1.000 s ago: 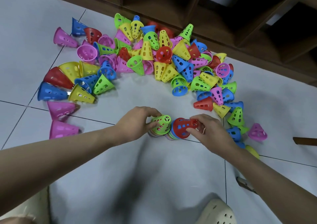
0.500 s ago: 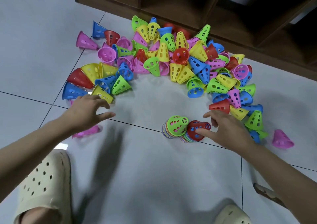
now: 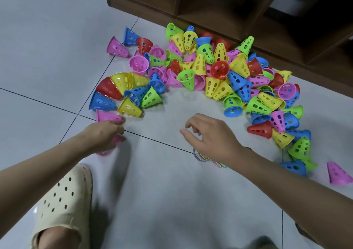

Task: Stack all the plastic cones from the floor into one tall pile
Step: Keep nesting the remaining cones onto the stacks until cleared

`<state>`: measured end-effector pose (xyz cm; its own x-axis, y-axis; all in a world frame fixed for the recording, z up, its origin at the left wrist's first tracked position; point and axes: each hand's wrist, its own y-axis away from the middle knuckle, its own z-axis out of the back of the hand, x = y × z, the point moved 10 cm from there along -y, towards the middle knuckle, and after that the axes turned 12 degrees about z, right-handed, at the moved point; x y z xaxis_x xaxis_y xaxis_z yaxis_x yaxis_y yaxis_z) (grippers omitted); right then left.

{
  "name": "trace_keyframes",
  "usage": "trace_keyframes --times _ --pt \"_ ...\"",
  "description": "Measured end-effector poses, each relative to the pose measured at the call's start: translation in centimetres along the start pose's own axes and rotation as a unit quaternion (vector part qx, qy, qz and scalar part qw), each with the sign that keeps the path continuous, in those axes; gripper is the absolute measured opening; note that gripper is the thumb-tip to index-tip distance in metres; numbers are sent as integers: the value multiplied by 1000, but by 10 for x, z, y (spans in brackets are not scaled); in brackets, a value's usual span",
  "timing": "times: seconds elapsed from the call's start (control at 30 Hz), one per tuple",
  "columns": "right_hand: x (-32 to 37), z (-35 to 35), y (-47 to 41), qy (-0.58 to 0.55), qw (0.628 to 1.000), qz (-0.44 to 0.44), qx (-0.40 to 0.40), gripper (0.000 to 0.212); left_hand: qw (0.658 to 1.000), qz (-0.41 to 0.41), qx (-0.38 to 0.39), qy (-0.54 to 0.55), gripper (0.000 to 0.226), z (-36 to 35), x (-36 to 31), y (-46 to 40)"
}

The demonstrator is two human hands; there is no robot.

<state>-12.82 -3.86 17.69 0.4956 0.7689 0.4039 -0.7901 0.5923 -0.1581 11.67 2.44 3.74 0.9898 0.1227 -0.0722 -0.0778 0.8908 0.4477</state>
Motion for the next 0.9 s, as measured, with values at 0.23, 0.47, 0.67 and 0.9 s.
trace_keyframes --times 0.23,0.47,0.67,0.9 --pt "-10 -58 -23 -25 993 -51 105 19 999 26 -16 31 21 -8 20 1" --pt "-29 -136 -60 -146 973 -150 102 30 979 55 64 186 25 -24 36 -3" --pt "-12 -170 -88 -146 969 -164 109 53 983 0 10 186 18 -15 24 3" --pt "26 -184 -129 -53 983 -106 138 63 996 16 -9 -85 35 -20 31 11"
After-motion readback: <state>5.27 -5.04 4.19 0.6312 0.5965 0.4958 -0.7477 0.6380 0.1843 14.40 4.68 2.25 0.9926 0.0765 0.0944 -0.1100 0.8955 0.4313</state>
